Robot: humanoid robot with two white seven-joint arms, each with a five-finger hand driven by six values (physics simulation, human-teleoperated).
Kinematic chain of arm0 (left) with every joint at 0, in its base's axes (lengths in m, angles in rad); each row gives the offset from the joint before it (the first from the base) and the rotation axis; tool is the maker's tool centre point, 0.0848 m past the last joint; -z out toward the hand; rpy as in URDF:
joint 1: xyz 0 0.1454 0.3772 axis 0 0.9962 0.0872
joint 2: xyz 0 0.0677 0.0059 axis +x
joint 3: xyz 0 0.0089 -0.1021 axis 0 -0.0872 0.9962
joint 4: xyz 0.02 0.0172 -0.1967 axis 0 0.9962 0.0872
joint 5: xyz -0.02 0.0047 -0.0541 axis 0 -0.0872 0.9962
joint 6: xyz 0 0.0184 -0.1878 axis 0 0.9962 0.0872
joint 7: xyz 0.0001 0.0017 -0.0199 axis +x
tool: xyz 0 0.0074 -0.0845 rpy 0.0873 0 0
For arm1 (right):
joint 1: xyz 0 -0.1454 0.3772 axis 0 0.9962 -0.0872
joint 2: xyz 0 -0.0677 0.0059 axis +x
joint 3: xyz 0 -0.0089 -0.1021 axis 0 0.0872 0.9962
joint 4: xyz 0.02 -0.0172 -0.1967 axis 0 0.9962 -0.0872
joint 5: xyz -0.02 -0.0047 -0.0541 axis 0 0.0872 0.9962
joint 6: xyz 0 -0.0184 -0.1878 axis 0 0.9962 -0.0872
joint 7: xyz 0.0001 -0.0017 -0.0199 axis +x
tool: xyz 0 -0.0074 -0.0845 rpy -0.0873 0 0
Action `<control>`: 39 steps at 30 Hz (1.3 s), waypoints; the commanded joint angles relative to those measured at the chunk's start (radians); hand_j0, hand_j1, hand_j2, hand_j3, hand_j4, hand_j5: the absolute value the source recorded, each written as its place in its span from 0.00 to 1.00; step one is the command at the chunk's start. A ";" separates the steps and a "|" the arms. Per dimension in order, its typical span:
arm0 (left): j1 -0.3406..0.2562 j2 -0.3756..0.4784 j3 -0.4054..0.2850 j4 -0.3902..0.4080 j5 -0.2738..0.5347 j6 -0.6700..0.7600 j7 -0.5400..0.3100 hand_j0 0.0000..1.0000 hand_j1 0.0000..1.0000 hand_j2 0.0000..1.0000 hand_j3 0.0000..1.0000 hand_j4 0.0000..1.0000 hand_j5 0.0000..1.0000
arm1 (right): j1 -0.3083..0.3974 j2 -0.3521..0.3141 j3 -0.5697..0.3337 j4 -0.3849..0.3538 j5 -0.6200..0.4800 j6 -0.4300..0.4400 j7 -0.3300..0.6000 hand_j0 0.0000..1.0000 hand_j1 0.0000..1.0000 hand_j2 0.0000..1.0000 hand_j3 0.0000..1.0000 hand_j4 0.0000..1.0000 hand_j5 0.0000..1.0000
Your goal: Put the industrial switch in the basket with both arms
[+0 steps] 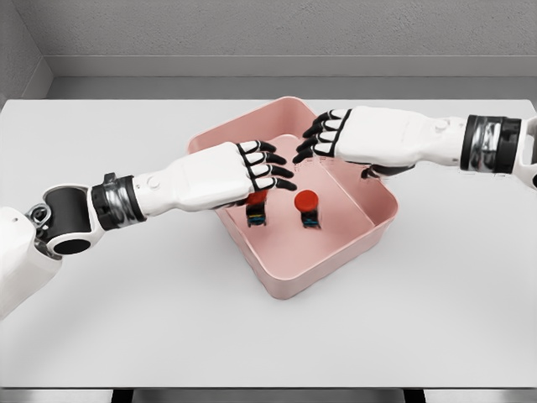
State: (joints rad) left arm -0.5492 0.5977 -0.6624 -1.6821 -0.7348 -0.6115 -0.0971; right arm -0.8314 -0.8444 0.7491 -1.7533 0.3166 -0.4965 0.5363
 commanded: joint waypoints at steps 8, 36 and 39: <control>0.005 -0.003 -0.002 0.002 0.018 0.001 0.002 1.00 1.00 1.00 1.00 1.00 1.00 | 0.037 -0.127 -0.128 0.001 -0.005 -0.008 -0.002 1.00 1.00 1.00 1.00 1.00 1.00; -0.026 -0.004 -0.013 0.107 0.068 0.001 0.010 1.00 1.00 1.00 1.00 1.00 1.00 | 0.244 -0.200 -0.257 0.001 -0.005 -0.051 -0.009 1.00 1.00 1.00 1.00 1.00 1.00; -0.026 0.103 -0.002 0.096 0.192 0.001 0.011 1.00 1.00 1.00 1.00 1.00 1.00 | 0.244 -0.200 -0.257 0.001 -0.004 -0.051 -0.009 1.00 1.00 1.00 1.00 1.00 1.00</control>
State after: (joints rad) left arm -0.5752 0.6446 -0.6699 -1.5843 -0.6208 -0.6113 -0.0883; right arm -0.5875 -1.0435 0.4933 -1.7518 0.3168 -0.5497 0.5282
